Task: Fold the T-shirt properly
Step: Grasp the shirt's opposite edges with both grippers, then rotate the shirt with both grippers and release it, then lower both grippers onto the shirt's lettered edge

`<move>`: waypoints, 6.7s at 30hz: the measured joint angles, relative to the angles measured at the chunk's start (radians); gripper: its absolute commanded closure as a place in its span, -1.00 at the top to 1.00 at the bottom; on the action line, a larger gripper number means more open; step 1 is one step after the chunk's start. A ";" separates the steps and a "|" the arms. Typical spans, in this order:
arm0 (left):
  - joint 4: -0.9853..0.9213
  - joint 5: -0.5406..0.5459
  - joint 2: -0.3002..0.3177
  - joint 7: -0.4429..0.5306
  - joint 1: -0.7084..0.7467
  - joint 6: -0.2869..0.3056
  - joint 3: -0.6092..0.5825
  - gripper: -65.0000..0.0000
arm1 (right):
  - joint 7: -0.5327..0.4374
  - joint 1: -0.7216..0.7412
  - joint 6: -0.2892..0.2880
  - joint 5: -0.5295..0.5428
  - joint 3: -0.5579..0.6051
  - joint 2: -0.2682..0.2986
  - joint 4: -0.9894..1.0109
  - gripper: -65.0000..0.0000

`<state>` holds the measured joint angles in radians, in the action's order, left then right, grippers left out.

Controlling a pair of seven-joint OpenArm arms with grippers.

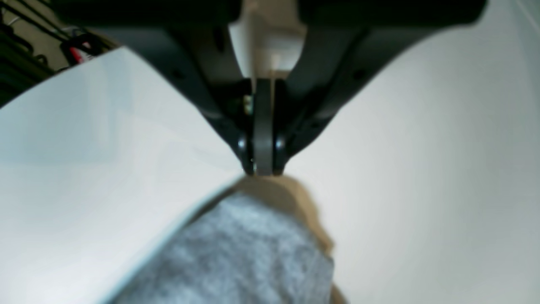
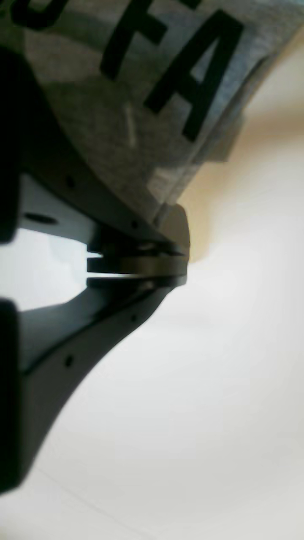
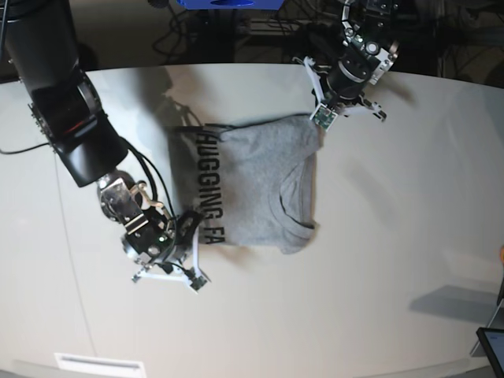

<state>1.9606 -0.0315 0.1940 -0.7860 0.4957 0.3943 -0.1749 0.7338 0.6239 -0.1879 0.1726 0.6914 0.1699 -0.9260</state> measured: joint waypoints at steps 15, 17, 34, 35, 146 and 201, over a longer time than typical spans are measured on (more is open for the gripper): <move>-0.123 0.036 0.006 0.025 -0.163 0.023 -0.002 -0.99 | -0.047 -0.037 0.005 -0.017 -0.006 0.003 0.003 -1.00; -0.124 0.036 0.005 0.029 -0.164 0.023 0.006 -0.99 | -0.069 -0.046 0.005 -0.019 -0.006 0.014 -0.003 -1.00; -0.241 -0.045 0.013 0.033 -0.293 0.005 0.063 -0.99 | -0.080 -0.062 0.014 -0.010 -0.011 0.034 -0.013 -1.00; -0.228 -0.044 0.011 0.021 -0.286 0.006 0.063 -0.99 | -0.080 -0.062 0.013 -0.008 -0.011 0.037 -0.013 -1.00; -0.952 -0.072 -0.125 -0.019 -1.003 0.013 -0.231 -0.97 | 0.187 -0.393 0.043 -0.098 -0.020 0.164 -0.544 -1.00; -0.150 -0.058 0.021 0.127 -0.448 0.034 0.260 -0.99 | 0.080 -0.610 0.179 -0.019 -0.437 0.181 -0.845 -1.00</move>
<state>1.8107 -0.0898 0.2153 -0.6594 0.0475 0.4282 0.0849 0.8143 0.0135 -0.0086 0.1532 0.2546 0.3511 -1.7714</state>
